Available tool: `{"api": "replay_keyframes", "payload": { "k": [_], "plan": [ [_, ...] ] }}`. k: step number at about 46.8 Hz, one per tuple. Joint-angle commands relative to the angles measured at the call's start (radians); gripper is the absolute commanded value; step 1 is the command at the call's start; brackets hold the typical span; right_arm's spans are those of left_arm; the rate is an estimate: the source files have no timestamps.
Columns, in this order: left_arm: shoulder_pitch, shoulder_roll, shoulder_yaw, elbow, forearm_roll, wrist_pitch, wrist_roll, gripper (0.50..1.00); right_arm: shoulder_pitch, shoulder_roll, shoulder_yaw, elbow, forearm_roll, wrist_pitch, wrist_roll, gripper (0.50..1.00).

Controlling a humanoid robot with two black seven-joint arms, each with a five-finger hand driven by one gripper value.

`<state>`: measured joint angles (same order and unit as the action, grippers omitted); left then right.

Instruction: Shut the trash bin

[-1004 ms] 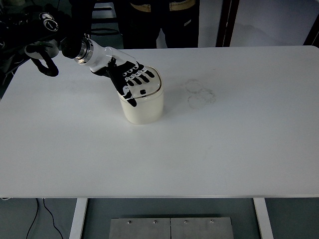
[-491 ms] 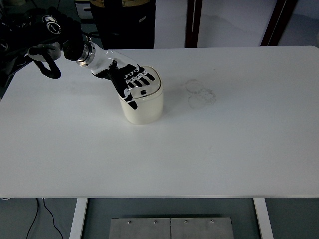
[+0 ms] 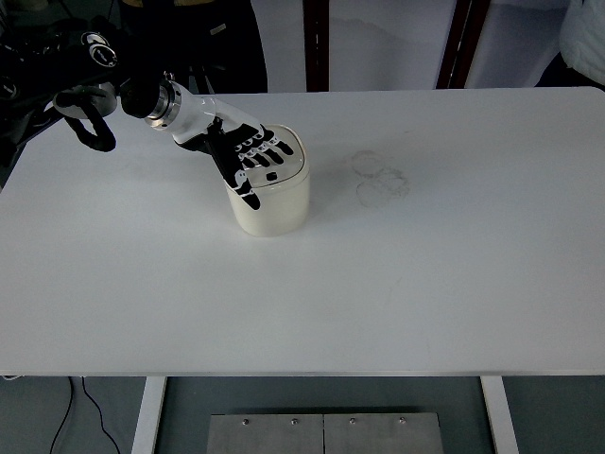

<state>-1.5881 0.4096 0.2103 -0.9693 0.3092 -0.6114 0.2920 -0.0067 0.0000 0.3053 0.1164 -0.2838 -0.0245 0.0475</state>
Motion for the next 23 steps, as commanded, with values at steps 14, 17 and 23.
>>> {"api": "replay_keyframes", "payload": {
  "k": [14,17,23],
  "plan": [
    [-0.009,0.009,-0.02,0.078,-0.105,0.001,-0.004,1.0,0.001,0.0,0.0,-0.001,0.0,0.0,0.0,0.991],
    [-0.009,0.011,-0.025,0.096,-0.142,0.001,-0.005,1.0,0.001,0.0,0.0,0.0,0.0,0.0,0.0,0.991],
    [-0.003,0.012,-0.051,0.132,-0.219,0.001,-0.01,1.0,0.001,0.0,0.0,0.0,0.0,0.0,0.0,0.991]
  ]
}}
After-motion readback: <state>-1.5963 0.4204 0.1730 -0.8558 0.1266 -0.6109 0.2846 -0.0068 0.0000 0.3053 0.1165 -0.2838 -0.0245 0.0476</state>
